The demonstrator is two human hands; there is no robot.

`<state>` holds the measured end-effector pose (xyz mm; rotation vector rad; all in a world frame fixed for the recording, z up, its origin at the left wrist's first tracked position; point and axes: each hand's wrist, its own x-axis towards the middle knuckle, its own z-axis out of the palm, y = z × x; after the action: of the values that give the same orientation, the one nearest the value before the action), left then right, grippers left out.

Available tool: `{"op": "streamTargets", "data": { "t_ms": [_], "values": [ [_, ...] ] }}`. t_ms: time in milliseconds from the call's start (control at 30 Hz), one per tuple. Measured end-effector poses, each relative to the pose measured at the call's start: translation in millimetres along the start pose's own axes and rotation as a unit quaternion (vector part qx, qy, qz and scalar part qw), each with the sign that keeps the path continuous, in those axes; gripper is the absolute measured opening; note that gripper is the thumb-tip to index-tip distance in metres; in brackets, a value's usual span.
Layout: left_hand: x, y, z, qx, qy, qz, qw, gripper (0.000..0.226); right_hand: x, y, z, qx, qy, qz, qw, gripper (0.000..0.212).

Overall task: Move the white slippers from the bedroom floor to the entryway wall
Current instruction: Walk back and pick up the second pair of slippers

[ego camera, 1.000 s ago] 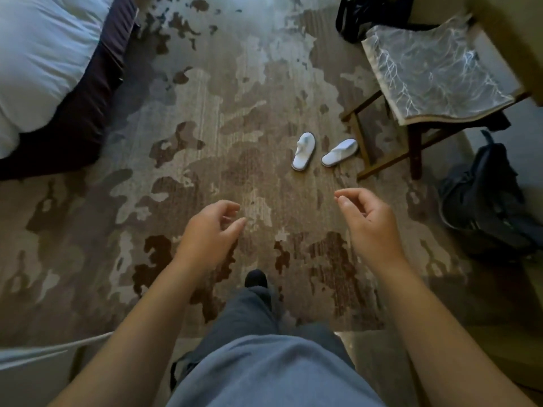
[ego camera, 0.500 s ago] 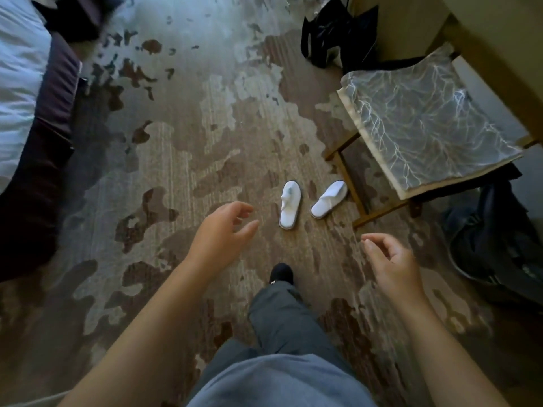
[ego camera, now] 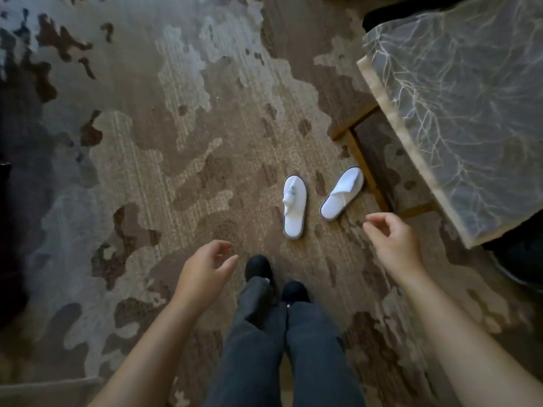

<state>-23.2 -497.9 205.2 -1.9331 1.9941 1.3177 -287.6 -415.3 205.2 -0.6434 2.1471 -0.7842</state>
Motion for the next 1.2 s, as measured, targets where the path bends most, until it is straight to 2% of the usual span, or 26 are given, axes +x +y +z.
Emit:
{"op": "streamTargets", "data": {
  "t_ms": [233, 467, 633, 733, 833, 967, 1133, 1200],
  "values": [
    [194, -27, 116, 0.056, -0.083, 0.01, 0.995, 0.042, 153, 112, 105, 0.01, -0.009, 0.136, 0.991, 0.034],
    [361, -106, 295, 0.005, -0.08, -0.048, 0.996, 0.056, 298, 272, 211, 0.002, 0.034, 0.197, 0.98, 0.051],
    [441, -149, 385, -0.041, -0.052, -0.065, 0.996, 0.041, 381, 364, 257, -0.019, 0.102, 0.202, 0.974, 0.068],
    [467, -158, 415, -0.06, -0.039, -0.04, 0.997, 0.037, 403, 393, 278, -0.04, 0.15, 0.211, 0.965, 0.085],
    [470, -156, 428, -0.069, -0.025, -0.047, 0.996, 0.049, 407, 400, 288, -0.075, 0.182, 0.221, 0.955, 0.1],
    [461, -148, 438, -0.055, -0.041, -0.081, 0.994, 0.046, 407, 399, 282, -0.069, 0.181, 0.243, 0.951, 0.11],
    [459, -142, 444, -0.041, -0.031, -0.107, 0.993, 0.039, 403, 402, 276, -0.03, 0.202, 0.25, 0.946, 0.095],
    [457, -140, 448, -0.031, -0.027, -0.102, 0.994, 0.045, 402, 403, 274, 0.004, 0.208, 0.244, 0.947, 0.084]
  ]
}}
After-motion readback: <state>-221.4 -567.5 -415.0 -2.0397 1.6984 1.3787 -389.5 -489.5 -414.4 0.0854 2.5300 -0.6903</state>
